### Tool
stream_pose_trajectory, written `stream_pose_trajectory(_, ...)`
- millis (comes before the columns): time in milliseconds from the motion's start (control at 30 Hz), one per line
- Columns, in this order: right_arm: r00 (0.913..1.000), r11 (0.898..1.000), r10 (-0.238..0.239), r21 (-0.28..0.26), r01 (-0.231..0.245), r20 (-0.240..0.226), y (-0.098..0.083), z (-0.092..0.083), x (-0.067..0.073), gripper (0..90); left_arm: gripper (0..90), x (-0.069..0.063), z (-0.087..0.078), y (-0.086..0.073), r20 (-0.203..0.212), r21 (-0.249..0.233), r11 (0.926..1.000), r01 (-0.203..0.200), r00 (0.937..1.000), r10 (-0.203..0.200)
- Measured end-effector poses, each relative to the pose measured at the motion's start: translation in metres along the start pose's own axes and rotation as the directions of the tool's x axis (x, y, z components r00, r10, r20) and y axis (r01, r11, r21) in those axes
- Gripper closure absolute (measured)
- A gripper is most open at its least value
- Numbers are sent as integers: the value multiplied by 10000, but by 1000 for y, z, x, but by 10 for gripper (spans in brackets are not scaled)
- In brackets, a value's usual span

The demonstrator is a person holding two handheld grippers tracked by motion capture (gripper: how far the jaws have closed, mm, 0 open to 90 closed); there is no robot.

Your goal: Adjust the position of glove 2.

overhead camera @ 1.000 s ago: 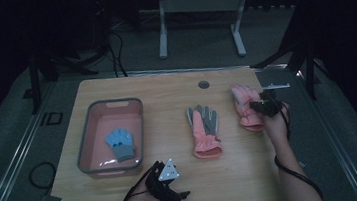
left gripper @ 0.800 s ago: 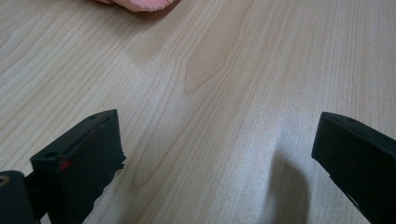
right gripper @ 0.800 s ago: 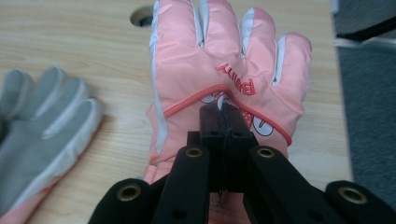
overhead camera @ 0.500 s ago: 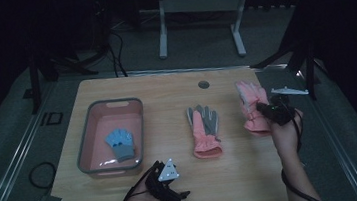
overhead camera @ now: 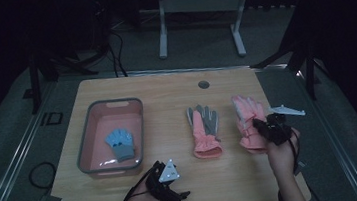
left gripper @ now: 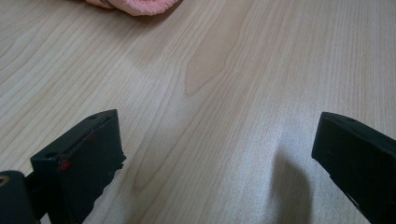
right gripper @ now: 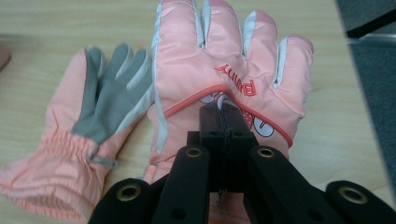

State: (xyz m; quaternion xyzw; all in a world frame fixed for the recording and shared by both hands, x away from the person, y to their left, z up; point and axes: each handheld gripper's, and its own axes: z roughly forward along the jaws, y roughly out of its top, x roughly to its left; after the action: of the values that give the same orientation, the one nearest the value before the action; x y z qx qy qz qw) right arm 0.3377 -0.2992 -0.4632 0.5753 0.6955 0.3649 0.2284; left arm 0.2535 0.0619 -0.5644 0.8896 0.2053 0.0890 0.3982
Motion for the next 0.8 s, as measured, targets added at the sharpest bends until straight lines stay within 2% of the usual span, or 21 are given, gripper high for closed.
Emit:
stream_pose_trajectory(67,9999,9998,86,178,-84,-69,-6,7,2,894,21,0,0,0,3,-1,10000,-14,10000,14)
stream_pose_trajectory(167,9999,9991,-96,402,94,48,-12,20,4,894,20,-1,0,0,-2,-13,10000,-4,10000,4)
stream_pose_trajectory(200,9999,9991,-96,402,94,48,-12,20,4,894,20,-1,0,0,-2,-13,10000,-4,10000,4)
stream_pose_trajectory(267,9999,9980,-161,608,157,63,-13,34,4,894,20,0,0,0,15,-22,10000,22,10000,-22)
stream_pose_trajectory(400,9996,9968,-221,766,207,176,-12,46,5,893,20,0,1,0,18,9,10000,10,10000,-10)
stream_pose_trajectory(500,9971,9947,-141,1026,64,745,-18,62,5,886,20,0,0,0,22,-2,10000,24,10000,-24)
stream_pose_trajectory(600,9981,9940,-5,1093,-63,617,-22,68,2,881,20,0,0,0,23,-2,10000,22,10000,-22)
stream_pose_trajectory(733,9995,9948,-129,1017,100,282,-22,66,-2,801,20,0,1,0,51,42,10000,-13,10000,13)
stream_pose_trajectory(800,9994,9956,-297,893,278,193,-21,65,-2,801,20,0,1,0,51,42,10000,-13,10000,13)
